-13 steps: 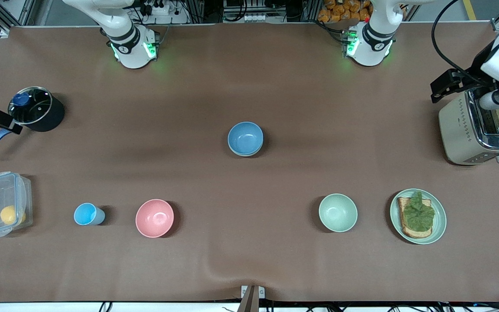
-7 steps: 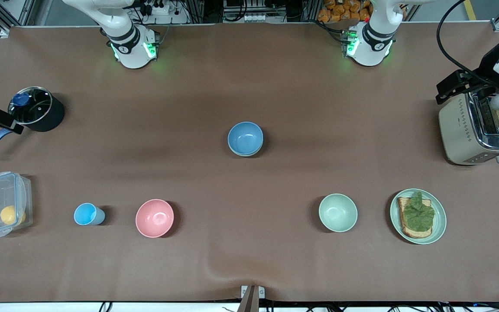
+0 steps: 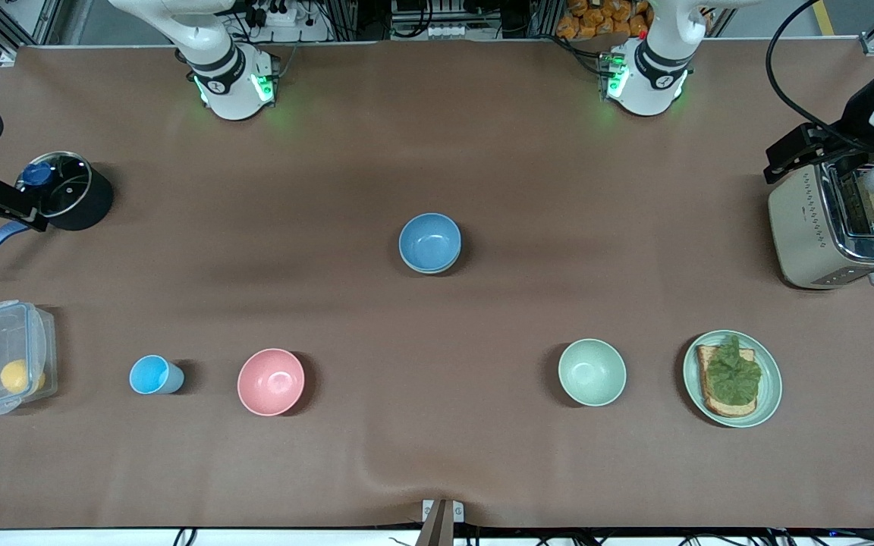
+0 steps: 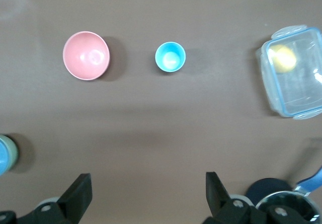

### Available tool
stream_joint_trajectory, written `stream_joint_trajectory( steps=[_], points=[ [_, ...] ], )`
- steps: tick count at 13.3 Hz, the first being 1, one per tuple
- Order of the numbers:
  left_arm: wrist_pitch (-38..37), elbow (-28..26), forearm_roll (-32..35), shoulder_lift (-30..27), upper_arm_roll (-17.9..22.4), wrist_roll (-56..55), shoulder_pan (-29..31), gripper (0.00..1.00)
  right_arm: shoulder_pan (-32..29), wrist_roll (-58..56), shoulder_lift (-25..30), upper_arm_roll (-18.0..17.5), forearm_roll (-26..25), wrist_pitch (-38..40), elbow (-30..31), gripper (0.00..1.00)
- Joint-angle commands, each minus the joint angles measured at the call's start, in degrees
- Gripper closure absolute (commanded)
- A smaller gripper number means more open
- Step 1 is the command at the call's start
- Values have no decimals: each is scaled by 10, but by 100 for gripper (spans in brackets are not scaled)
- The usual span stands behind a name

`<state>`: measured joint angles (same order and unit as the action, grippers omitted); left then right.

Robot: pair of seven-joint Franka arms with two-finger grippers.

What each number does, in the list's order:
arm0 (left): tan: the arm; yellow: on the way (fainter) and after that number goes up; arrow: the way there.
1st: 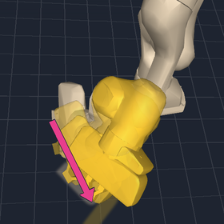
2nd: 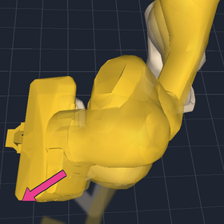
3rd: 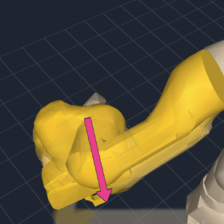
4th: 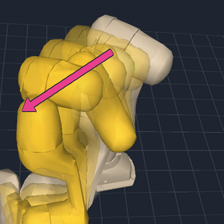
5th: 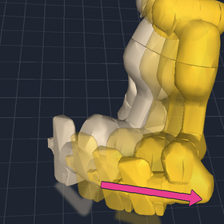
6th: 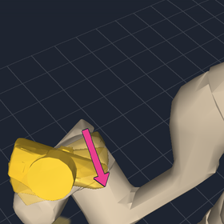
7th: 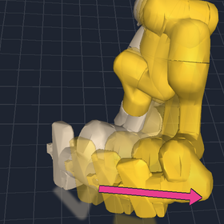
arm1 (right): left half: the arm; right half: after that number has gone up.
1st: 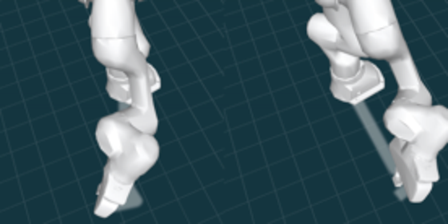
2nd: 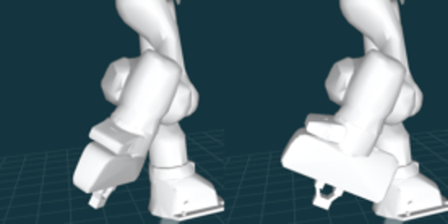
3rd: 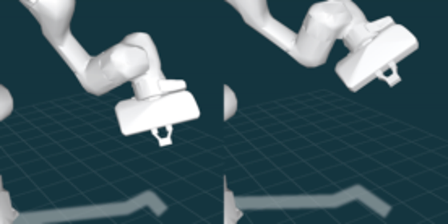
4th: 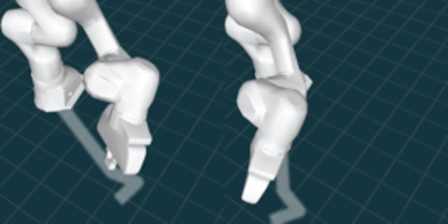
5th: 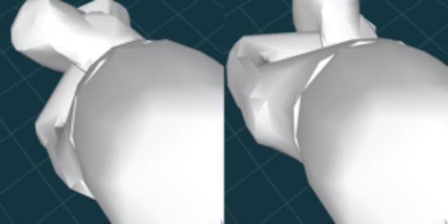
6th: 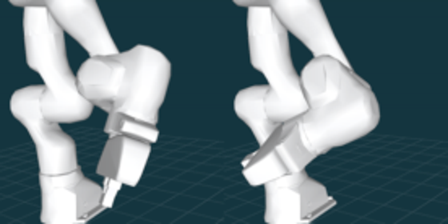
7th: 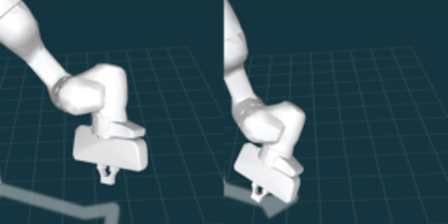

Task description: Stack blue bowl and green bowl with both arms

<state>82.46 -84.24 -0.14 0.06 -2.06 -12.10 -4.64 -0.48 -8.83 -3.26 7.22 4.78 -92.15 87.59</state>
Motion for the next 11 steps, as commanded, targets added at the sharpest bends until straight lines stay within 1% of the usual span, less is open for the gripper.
stream_joint_trajectory(
  steps=[1,2,3,11],
  points=[
    [9,-13,-14,-13,1,15,1,0,3,-12,1,-15,-25,6,-13,0],
    [9,-13,-14,-13,0,16,1,0,2,-8,2,-30,-28,7,-13,0],
    [9,-13,-19,-13,0,16,1,0,-1,-8,2,-33,-28,7,-15,0],
    [8,-13,-21,-14,-1,17,-2,0,1,-9,-1,-30,-30,7,-16,0]
  ],
)
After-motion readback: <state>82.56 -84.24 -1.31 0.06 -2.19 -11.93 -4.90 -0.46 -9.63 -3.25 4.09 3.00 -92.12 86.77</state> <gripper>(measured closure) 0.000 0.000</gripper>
